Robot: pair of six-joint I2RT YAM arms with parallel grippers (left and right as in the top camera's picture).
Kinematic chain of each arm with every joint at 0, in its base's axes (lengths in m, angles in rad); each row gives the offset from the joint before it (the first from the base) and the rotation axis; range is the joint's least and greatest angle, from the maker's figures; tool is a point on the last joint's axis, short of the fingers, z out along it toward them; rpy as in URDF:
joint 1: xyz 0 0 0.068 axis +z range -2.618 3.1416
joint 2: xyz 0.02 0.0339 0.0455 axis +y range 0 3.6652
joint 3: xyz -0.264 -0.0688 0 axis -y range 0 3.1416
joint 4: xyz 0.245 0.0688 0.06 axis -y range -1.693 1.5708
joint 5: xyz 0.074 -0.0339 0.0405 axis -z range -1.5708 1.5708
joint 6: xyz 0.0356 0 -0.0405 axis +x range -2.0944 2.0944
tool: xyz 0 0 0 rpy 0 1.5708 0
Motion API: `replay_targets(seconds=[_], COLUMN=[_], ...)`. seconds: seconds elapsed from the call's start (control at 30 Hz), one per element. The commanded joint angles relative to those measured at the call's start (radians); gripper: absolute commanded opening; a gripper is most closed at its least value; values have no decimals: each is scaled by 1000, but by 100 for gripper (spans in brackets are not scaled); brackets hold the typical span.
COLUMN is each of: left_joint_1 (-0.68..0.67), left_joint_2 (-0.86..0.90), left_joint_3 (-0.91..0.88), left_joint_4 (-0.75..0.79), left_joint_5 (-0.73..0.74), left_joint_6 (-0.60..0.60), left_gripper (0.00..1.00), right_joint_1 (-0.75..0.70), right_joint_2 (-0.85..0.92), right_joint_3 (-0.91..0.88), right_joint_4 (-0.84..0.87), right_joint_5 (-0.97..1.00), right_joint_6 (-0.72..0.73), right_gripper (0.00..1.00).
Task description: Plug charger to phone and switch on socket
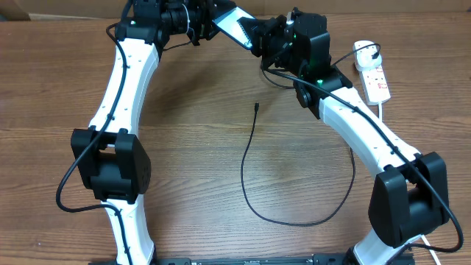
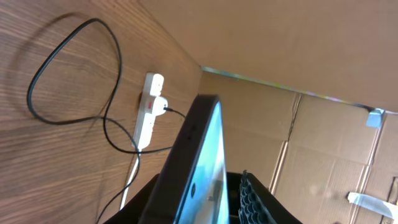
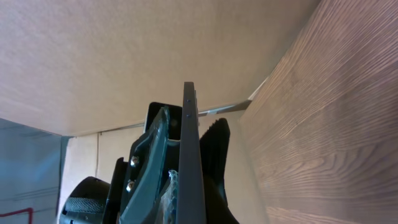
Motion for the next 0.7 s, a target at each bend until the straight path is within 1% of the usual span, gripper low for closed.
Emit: replay_targets(seconds=[0.0,0.17,0.33,0.67], left_joint_1=[-10,-19,-33,-38], left_joint_2=[-10,-10,-10,-10], left_joint_3=[22,22,22,22], left_joint_4=[41,69,73,141], left_joint_5=[-23,-42,-71,-74], left_joint_6=[-47,-53,-58,-84], left_gripper=[32,27,22,18], right_joint_1=[0,2,17,25], right_joint_2=[-49,-49,-49,-49], right_joint_3=[32,32,32,32], right_joint_4=[19,23,23,23], right_joint_5=[-36,-45,-47,-135], right_joint_6=[49,90,93,115], right_gripper=[4,4,4,4])
